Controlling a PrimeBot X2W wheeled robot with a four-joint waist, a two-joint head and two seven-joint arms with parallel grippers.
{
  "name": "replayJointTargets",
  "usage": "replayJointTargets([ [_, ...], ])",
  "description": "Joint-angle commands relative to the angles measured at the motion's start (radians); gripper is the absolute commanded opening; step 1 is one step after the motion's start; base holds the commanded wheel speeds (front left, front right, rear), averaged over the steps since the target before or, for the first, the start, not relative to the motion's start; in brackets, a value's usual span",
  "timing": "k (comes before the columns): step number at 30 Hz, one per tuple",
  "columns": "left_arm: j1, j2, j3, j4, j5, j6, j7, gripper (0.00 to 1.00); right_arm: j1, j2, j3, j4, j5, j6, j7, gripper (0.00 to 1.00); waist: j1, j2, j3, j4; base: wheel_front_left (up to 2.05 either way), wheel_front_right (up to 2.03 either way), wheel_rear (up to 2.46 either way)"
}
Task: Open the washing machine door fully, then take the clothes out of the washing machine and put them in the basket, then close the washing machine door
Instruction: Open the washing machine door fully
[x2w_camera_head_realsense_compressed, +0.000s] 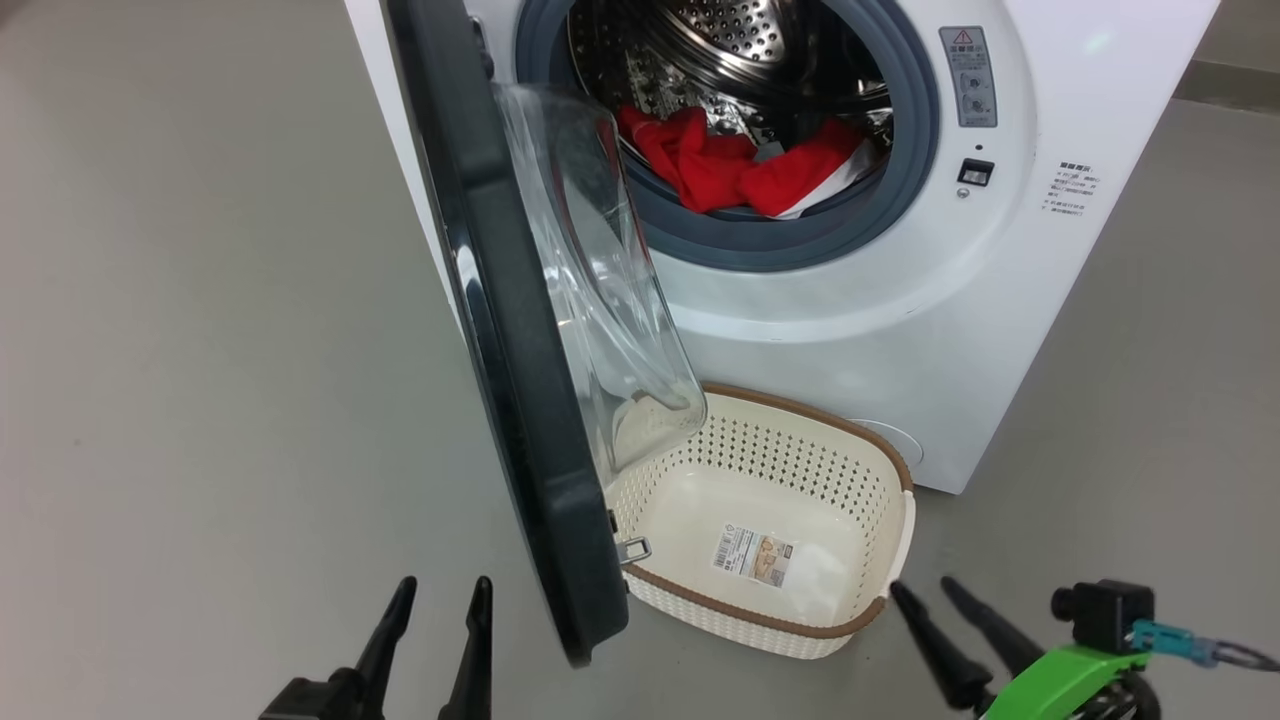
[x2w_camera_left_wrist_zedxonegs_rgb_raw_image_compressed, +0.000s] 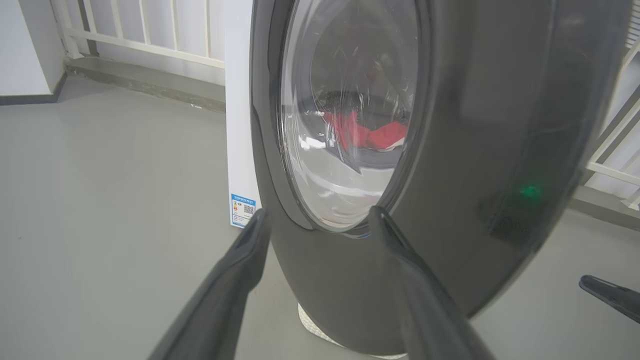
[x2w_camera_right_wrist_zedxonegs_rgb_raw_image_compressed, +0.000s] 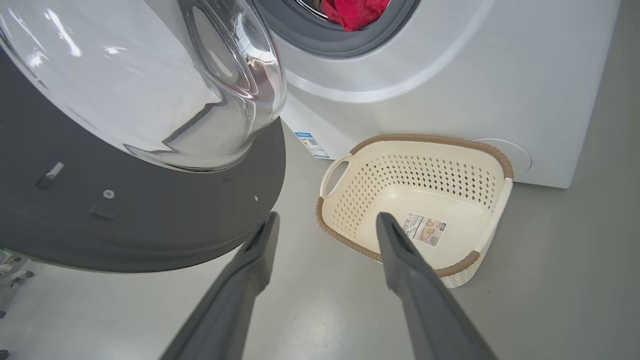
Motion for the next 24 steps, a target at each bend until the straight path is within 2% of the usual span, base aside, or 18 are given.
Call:
replayJointTargets([
  [1,-0.012,0.008,0.036,-0.019,0.006,-0.003,-0.009,1.00,-0.030,-0.013,-0.025,-0.013,-0.052,0.008,-0.014,1.00,0.0000,0.0000,0.000,-0.002,0.00,0.00,0.00],
  [3,-0.012,0.008,0.039,-0.022,0.005,-0.002,-0.009,1.00,-0.011,0.012,-0.124,-0.029,-0.168,0.008,-0.014,1.00,0.0000,0.0000,0.000,-0.003,0.00,0.00,0.00],
  [13,-0.020,0.008,0.037,-0.029,-0.001,0.001,-0.009,1.00,0.126,0.153,-0.434,-0.194,-0.581,0.008,-0.015,1.00,0.0000,0.0000,0.010,0.005,0.00,0.00,0.00],
  [19,-0.023,0.008,0.035,-0.032,-0.001,0.002,-0.009,1.00,0.178,0.200,-0.488,-0.226,-0.678,0.008,-0.015,1.00,0.0000,0.0000,0.009,0.010,0.00,0.00,0.00],
  [24,-0.021,0.008,0.035,-0.033,-0.001,0.002,-0.009,1.00,0.202,0.220,-0.511,-0.235,-0.715,0.008,-0.015,1.00,0.0000,0.0000,0.008,0.011,0.00,0.00,0.00],
])
